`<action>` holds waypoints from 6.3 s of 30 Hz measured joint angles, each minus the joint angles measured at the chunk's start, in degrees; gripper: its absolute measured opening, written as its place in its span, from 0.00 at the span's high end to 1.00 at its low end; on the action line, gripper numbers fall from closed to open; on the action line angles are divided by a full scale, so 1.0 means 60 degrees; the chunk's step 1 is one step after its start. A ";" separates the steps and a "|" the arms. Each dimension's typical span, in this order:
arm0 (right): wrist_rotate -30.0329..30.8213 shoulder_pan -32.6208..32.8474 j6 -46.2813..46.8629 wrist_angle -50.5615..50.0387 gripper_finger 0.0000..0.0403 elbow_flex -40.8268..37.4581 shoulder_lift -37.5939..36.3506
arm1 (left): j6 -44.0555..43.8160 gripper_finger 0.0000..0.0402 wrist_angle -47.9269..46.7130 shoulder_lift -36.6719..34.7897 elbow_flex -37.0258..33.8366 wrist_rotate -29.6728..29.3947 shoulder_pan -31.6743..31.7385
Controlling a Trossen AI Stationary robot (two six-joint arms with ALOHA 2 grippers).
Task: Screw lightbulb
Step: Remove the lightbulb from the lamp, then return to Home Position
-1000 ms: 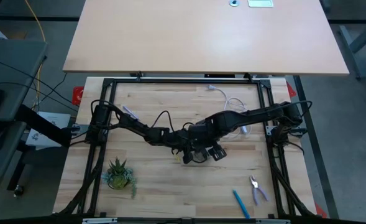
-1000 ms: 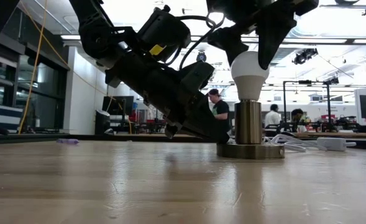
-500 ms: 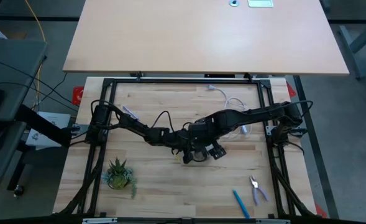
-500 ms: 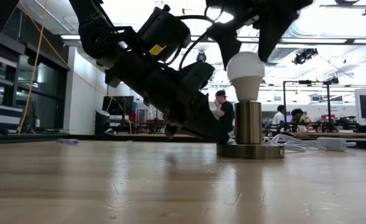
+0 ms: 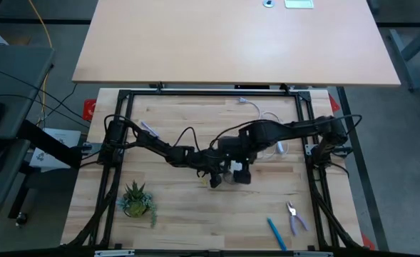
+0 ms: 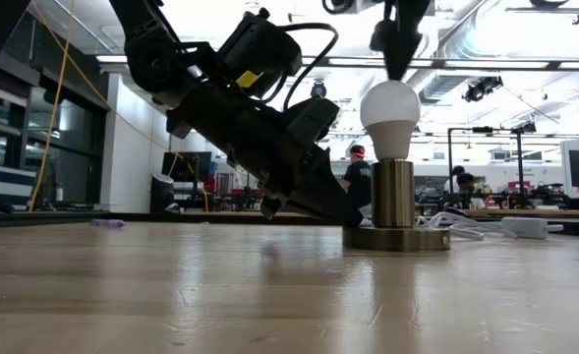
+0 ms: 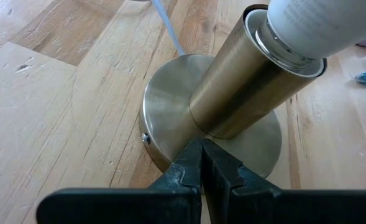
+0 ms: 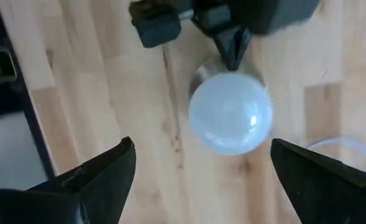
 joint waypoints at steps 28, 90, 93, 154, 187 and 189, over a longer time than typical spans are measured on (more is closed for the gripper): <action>0.1088 -0.0022 0.9797 0.1090 0.10 -0.1236 0.0261 | -0.0055 1.00 0.0000 0.0000 0.0004 0.0076 0.0011; 0.1975 0.0555 0.7688 0.0136 0.39 -0.2101 -0.1193 | 0.1464 1.00 -0.2046 -0.1908 -0.0033 0.0205 0.0066; 0.2347 0.0590 0.6792 -0.0157 0.39 -0.2101 -0.1680 | 0.1777 1.00 -0.3335 -0.3096 -0.0026 0.0544 0.0286; 0.1249 -0.3284 -0.0748 1.9087 0.15 -1.2104 -0.2688 | 0.2371 1.00 0.7055 -1.0633 -0.9551 -0.1834 0.1994; 0.1549 -0.3411 -0.0669 1.3878 0.07 -1.2122 -0.7463 | 0.2209 1.00 0.0366 -1.6662 -0.9544 -0.1760 0.2237; 0.1553 -0.3412 -0.0669 1.3300 0.07 -1.2120 -0.8426 | 0.2213 1.00 0.0061 -1.7420 -0.9547 -0.1768 0.2237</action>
